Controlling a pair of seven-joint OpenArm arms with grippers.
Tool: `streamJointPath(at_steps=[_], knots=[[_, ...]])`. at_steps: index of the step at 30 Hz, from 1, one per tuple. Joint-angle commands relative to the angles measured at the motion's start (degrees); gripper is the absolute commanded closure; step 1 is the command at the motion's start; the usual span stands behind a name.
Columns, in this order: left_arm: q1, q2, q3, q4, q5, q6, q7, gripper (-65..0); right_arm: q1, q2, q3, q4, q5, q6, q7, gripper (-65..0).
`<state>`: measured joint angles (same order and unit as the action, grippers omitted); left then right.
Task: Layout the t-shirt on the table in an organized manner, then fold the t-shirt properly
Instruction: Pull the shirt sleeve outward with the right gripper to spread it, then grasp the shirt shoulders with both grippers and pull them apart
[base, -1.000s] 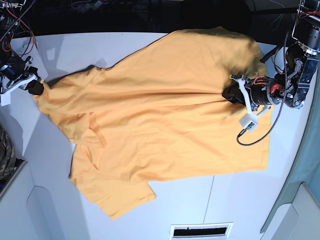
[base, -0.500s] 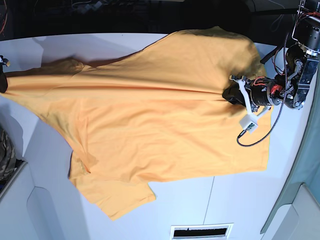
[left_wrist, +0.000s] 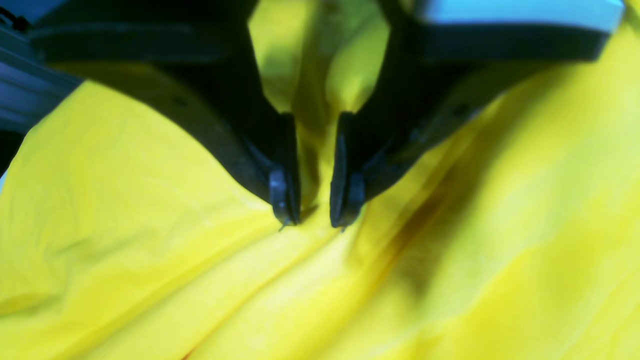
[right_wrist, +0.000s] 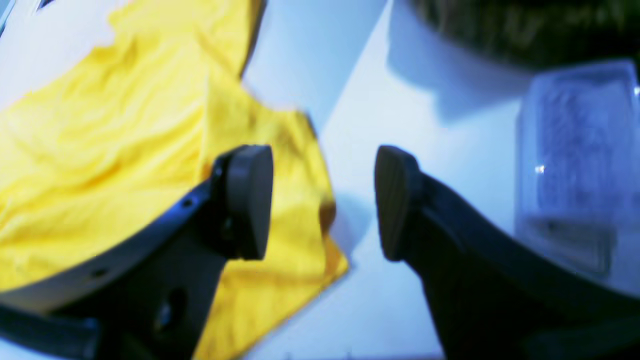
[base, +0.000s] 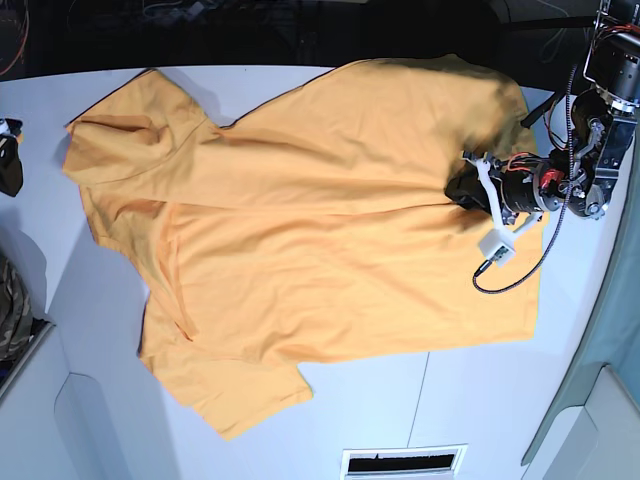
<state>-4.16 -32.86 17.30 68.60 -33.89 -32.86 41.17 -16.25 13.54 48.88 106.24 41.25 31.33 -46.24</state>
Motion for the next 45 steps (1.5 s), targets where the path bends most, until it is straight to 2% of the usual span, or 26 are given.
streamJointPath(at_steps=[1, 3, 4, 6, 8, 14, 17, 19, 22, 28, 32, 36, 38, 40, 42, 43, 45], knots=[[0.0, -1.29, -0.07, -0.83, 5.7, 3.67, 3.61, -17.0, 1.81, 0.44, -1.22, -0.04, -0.09, -0.31, 1.77, -32.0], [-0.07, -1.29, -0.07, -0.83, 6.29, 3.69, 3.61, -17.0, 5.09, 0.2, -4.83, -2.86, -3.08, -0.5, 3.19, -29.7], [-0.31, -1.27, -0.07, -0.83, 6.6, 3.72, 3.63, -17.0, 7.06, 0.22, -6.99, -5.14, -4.81, -0.55, 3.93, -26.2], [-0.66, -1.33, -0.07, -0.83, 6.93, 3.74, 3.65, -17.0, 11.34, 0.24, -11.23, -10.86, -8.39, -0.63, 5.44, -15.1], [-0.79, -1.44, -0.07, -0.83, 7.15, 4.55, 3.63, -17.0, 16.0, 0.26, -14.99, -17.81, -11.19, -0.66, 6.14, -0.1], [-0.79, -1.42, -0.07, -0.83, 10.27, 9.44, 3.28, -17.0, 25.59, 0.61, -22.45, -38.18, -15.98, -0.46, 10.58, 0.0], [-0.98, -1.38, -0.07, -0.87, 13.97, 9.86, -0.33, -17.0, 27.1, 1.33, -25.07, -43.47, -18.45, -0.48, 14.23, 0.0], [-2.27, -0.87, -0.07, -1.36, 15.63, 11.61, -1.42, -17.0, 27.21, 1.77, -25.62, -44.83, -19.47, -0.52, 15.65, 0.0], [-6.1, 1.38, -0.07, -3.74, 17.4, 12.13, -1.55, -17.0, 27.15, 2.54, -25.59, -45.09, -21.16, -1.6, 15.82, 0.0], [-13.81, 8.22, -0.07, -10.82, 19.82, 12.04, -1.53, -17.0, 26.01, 5.11, -25.49, -45.09, -23.91, -2.01, 14.27, 0.0], [-16.41, 12.31, -0.04, -12.79, 19.78, 10.47, -1.51, -17.0, 23.43, 7.37, -25.03, -45.11, -23.89, -5.16, 14.38, 0.0], [-16.96, 14.78, 0.04, -12.79, 19.52, 10.12, -1.25, -17.0, 21.22, 8.7, -23.06, -45.11, -22.69, -4.96, 15.41, 0.0], [-17.14, 15.08, 0.04, -12.7, 19.43, 10.12, -0.76, -17.0, 21.14, 8.85, -21.51, -45.09, -21.0, -3.78, 15.34, 0.0], [-17.42, 14.91, 0.04, -11.61, 16.5, 9.55, 1.03, -18.2, 21.31, 8.85, -19.54, -44.96, -17.9, -2.56, 15.34, 0.0], [-17.42, 14.05, 0.04, -9.16, 12.52, 7.89, 2.73, -25.0, 21.49, 8.83, -17.29, -44.52, -14.23, -2.58, 14.62, 0.0], [-17.35, 13.4, 0.04, -7.41, 10.25, 6.97, 3.43, -27.6, 21.46, 8.83, -16.04, -43.93, -12.55, -2.56, 13.46, 0.0], [-17.38, 11.47, 0.04, -4.11, 6.03, 6.4, 5.05, -28.5, 21.44, 8.83, -13.33, -42.1, -9.62, -2.58, 9.25, 0.0]])
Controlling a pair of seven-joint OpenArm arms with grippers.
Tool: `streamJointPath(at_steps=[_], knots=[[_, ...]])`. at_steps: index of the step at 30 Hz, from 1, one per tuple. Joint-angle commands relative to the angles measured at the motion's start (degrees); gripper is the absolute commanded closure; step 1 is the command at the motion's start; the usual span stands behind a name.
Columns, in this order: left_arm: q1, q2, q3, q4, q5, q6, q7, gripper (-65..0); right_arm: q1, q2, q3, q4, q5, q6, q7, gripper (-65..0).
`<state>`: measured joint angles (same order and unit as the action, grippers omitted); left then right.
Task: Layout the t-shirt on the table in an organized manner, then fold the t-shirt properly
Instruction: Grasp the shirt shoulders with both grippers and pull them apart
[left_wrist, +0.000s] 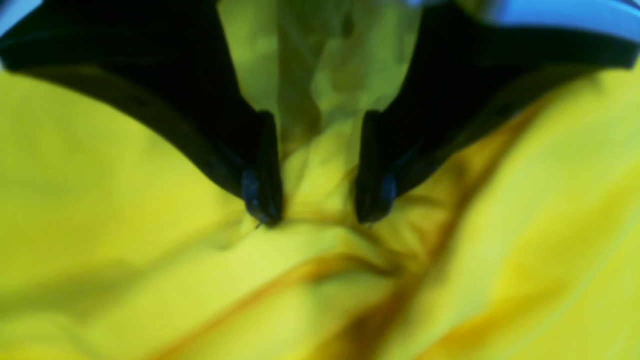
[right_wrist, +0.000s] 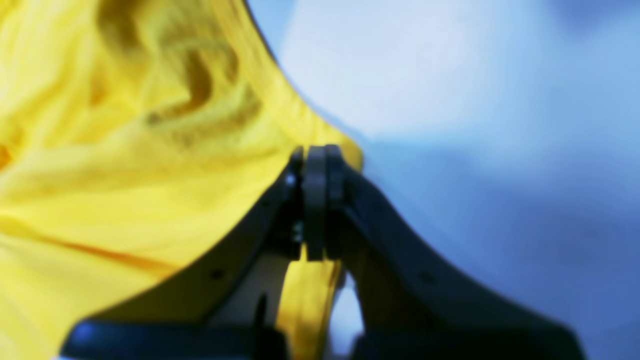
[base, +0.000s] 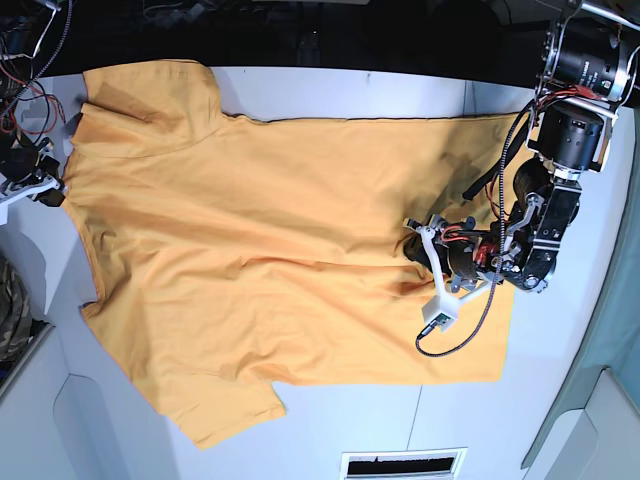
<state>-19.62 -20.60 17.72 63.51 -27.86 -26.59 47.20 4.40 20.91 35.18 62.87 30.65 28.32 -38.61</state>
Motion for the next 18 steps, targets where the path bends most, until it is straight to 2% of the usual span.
streamJointPath(at_steps=[1, 3, 5, 7, 10, 15, 18], knots=[[-1.9, -2.23, -0.37, 2.34, -1.99, 0.15, -0.26, -28.5, 0.76, 1.44, 1.88, 2.47, 2.29, 0.44, -1.46, -4.8], [-1.53, -5.51, -0.37, 4.66, -6.34, 0.17, 0.83, -28.5, 0.26, 1.46, 5.2, 5.31, 4.83, 0.76, -7.32, -14.9], [-0.31, -9.09, -0.52, 7.5, -11.34, 0.15, 1.95, -28.5, -2.03, 1.68, 8.44, 8.46, 7.85, 3.04, -9.97, -19.6], [1.79, -11.93, -1.03, 11.54, -14.14, -1.55, 3.87, -28.5, -5.66, 2.84, 10.1, 10.38, 10.38, 3.17, -10.32, -20.0], [6.49, -15.13, -2.25, 17.66, -15.65, -1.75, 4.5, -28.5, -10.97, 4.57, 10.45, 10.71, 11.17, 3.76, -10.25, -20.0], [16.15, -17.46, -8.31, 22.4, -15.63, -1.73, 4.48, -28.5, -19.45, 4.59, 10.45, 10.69, 11.89, 4.52, -8.02, -20.5], [21.44, -16.87, -16.04, 22.38, -15.78, -1.75, 4.09, -28.5, -22.45, 4.44, 10.05, 10.67, 12.02, 4.87, -6.32, -29.1]])
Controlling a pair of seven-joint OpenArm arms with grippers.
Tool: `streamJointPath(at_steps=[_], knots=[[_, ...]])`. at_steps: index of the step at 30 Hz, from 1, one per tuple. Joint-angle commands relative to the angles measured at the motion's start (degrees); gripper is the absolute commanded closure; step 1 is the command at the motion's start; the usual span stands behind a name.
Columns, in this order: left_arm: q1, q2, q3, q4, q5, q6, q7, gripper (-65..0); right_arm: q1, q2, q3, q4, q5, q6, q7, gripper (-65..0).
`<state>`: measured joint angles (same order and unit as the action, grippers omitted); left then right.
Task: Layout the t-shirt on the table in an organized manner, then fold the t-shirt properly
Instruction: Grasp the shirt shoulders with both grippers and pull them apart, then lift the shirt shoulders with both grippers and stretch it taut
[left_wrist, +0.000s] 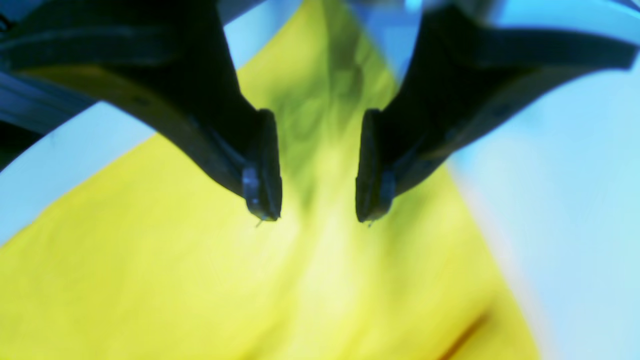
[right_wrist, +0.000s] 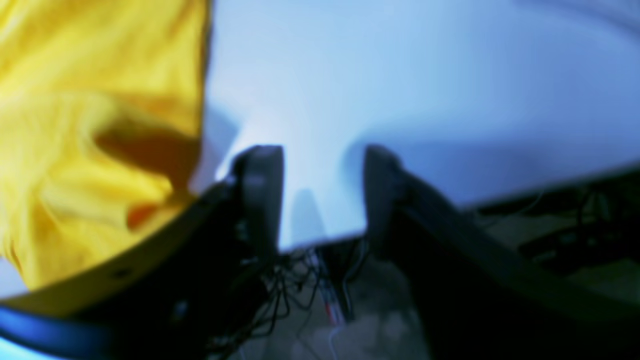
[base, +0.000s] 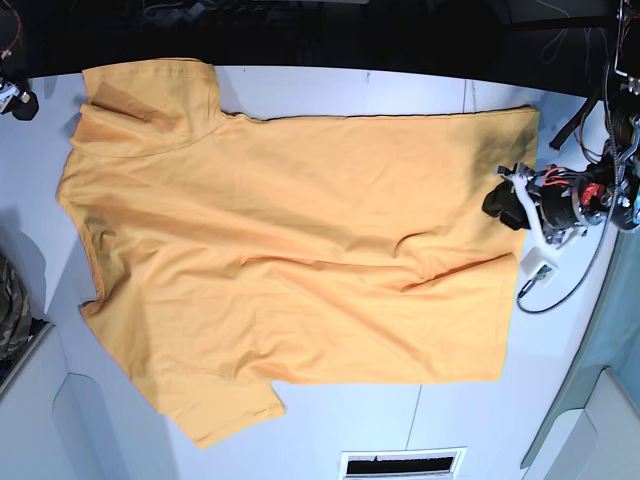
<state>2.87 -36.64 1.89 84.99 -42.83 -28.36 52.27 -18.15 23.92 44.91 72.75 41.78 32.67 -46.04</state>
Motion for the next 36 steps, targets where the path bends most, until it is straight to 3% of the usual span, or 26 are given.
streamJointPath(at_steps=[1, 6, 14, 23, 27, 29, 31, 33, 36], knots=[[0.46, -0.7, -2.69, 0.9, -0.96, 0.02, -0.98, -28.6, -0.11, 1.44, -0.2, 0.79, 0.87, 0.79, 1.01, -32.0], [8.48, -0.5, -9.57, 0.87, -0.79, -0.04, -1.01, -28.6, -0.63, 1.42, -4.98, 0.79, 0.94, 0.76, 1.03, -34.3], [13.94, -0.28, -10.27, -2.78, 3.1, 0.09, -2.34, -28.6, -0.7, 0.7, -16.24, 0.81, 3.15, 0.74, 0.81, -34.3], [15.96, -0.2, -10.27, -3.1, 4.02, 0.2, -2.54, -28.6, -2.03, -3.02, -16.81, 1.09, 3.26, 1.25, -0.76, -34.3], [17.42, 1.14, -10.27, -3.1, 3.15, -4.42, -2.51, -28.4, -2.56, -3.15, -16.87, 1.16, 3.72, 1.77, -0.9, -34.0], [17.49, 2.58, -10.27, -3.1, 3.15, -6.88, -2.51, -23.5, -2.51, -3.15, -16.87, 1.33, 3.85, 1.88, -1.18, -33.9], [17.46, 3.85, -10.27, -3.1, 3.15, -7.32, -2.8, -13.5, -2.54, -3.15, -16.87, 1.64, 4.85, 1.86, -2.05, -28.0], [17.49, 4.81, -10.27, -3.1, 3.1, -7.3, -3.5, -5.9, -2.54, -3.15, -16.87, 1.66, 6.78, 1.88, -3.93, -17.4], [17.46, 5.4, -10.27, -3.1, 3.1, -7.52, -5.4, 0.0, -2.51, -3.17, -16.87, 1.66, 7.72, 1.86, -4.81, -3.2]])
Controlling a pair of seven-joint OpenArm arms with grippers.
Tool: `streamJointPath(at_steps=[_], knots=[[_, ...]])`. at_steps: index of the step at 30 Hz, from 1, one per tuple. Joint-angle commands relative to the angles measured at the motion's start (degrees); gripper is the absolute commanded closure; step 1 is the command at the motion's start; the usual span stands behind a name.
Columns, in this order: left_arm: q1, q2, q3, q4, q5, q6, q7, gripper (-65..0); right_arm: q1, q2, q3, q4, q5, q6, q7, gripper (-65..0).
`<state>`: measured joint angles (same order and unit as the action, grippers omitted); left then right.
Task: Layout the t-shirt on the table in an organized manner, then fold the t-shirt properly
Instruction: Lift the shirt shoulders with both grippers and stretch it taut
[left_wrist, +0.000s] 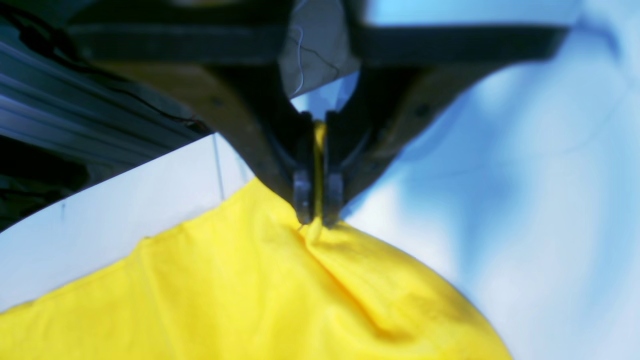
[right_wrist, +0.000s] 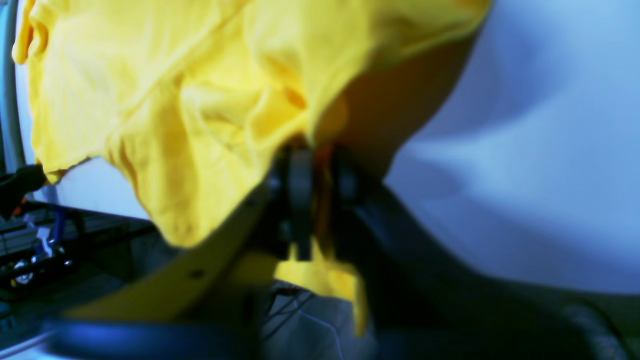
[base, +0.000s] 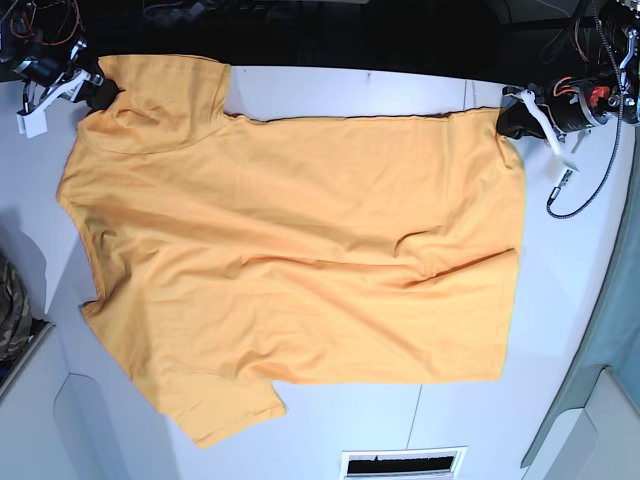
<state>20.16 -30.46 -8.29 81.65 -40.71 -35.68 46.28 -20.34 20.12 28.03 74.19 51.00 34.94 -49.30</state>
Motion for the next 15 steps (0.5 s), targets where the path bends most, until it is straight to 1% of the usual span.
streamJointPath(at_steps=[1, 3, 6, 9, 11, 15], knots=[[0.17, -0.83, -0.09, 0.24, 0.74, -0.17, 0.07, 0.0, -0.35, 0.66, 0.0, 0.22, -1.53, -0.44, -1.55, 0.0], [-0.04, -0.9, -0.09, 0.26, -0.07, -0.17, -0.46, 0.0, -0.35, 0.7, 0.02, 0.22, -1.53, -0.57, -1.66, 0.0], [0.02, -1.75, -0.09, 0.68, -3.98, -0.59, 0.48, 0.0, -0.35, 0.7, 0.17, 0.26, -1.51, -0.57, -1.79, 0.0], [0.09, -2.25, -0.5, 1.22, -8.2, -4.26, 2.78, 0.0, -0.68, 0.68, 1.22, 0.61, -1.44, -0.57, -2.23, 0.0], [0.17, -2.23, -1.55, 1.29, -10.71, -4.32, 4.02, 0.0, -1.84, 0.7, 2.38, 2.01, -1.01, -0.42, -2.25, 0.0], [0.17, -2.23, -5.73, 1.29, -14.25, -4.32, 4.39, 0.0, -6.12, 0.74, 4.46, 7.72, -1.05, -0.39, -2.21, 0.0]])
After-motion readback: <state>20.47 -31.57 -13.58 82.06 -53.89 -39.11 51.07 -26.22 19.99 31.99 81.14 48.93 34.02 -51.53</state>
